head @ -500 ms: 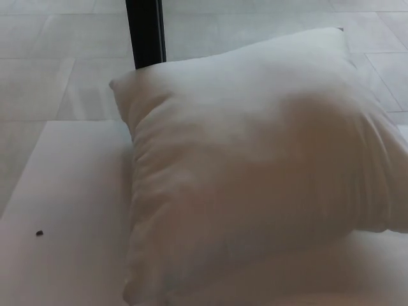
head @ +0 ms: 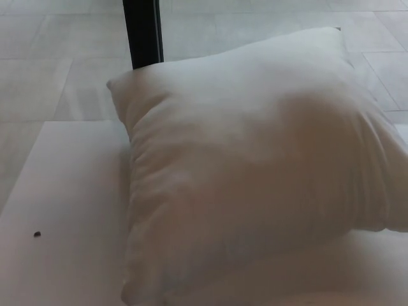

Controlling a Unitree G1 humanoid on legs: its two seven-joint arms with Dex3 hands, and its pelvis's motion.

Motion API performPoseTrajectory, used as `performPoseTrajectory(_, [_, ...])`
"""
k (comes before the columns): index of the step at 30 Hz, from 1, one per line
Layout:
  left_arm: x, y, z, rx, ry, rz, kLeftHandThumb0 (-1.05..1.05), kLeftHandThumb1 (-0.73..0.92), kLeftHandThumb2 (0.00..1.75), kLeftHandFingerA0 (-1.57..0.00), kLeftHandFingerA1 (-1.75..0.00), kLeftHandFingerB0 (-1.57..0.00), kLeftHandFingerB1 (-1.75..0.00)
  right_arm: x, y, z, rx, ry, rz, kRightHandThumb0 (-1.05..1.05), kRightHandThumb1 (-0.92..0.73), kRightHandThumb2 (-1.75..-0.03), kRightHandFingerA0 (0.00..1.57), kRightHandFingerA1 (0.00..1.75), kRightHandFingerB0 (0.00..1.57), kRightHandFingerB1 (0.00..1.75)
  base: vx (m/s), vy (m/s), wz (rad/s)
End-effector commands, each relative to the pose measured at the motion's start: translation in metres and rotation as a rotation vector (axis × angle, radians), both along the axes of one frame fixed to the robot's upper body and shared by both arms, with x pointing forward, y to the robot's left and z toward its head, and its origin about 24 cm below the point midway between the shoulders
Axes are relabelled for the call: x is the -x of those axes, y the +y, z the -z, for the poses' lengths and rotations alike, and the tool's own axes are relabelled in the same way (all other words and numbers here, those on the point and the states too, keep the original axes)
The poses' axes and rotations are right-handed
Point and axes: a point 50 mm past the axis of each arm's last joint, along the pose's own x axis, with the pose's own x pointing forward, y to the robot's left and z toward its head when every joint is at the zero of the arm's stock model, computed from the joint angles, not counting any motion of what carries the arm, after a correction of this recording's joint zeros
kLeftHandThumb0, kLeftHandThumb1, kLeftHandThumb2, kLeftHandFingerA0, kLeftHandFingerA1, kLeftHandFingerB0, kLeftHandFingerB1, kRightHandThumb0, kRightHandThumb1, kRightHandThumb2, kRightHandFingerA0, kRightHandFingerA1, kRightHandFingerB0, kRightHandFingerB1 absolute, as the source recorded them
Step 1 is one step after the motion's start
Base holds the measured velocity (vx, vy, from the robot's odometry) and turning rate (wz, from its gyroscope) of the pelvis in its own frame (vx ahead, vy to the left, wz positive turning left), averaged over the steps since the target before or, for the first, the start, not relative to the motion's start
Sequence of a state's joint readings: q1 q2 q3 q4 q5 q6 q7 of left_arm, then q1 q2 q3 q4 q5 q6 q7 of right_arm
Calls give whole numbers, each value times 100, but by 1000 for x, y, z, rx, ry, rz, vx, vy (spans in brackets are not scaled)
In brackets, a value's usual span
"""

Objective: The robot uses its left hand to press on the left side of the pillow kept in the middle of the desk and uses its right hand to lift up and the right side of the pillow and turn it over

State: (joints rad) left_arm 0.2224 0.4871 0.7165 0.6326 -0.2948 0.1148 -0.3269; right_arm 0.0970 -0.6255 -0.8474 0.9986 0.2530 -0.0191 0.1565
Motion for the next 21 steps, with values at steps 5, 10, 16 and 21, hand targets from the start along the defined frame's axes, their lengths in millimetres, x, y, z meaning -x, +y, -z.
performPoseTrajectory(5, [-104, -3, -107, 56, -534, -6, -105, 63, 62, -31, -61, -17, -76, -117, -1, -134, 97, -596, -229, -104, -70, -111, 15, 66, 14, 58, 0, 0, 0])
performPoseTrajectory(10, [-140, -33, -143, 76, -652, 122, -102, 68, 61, -22, -56, -17, -50, -158, 32, -168, 138, -684, -387, -105, -64, -110, 42, 81, 36, 68, 0, 0, 0])
performPoseTrajectory(16, [-174, -94, -171, 91, -724, 242, -91, 56, 104, -3, -42, -3, -20, -198, 82, -188, 167, -663, -583, -104, -92, -69, 22, 37, 10, 30, 0, 0, 0])
performPoseTrajectory(21, [-209, -147, -154, 94, -598, 399, -91, 68, 110, -7, -49, 0, -12, -234, 128, -182, 133, -510, -813, -105, -92, -75, 21, 36, 8, 24, 0, 0, 0])
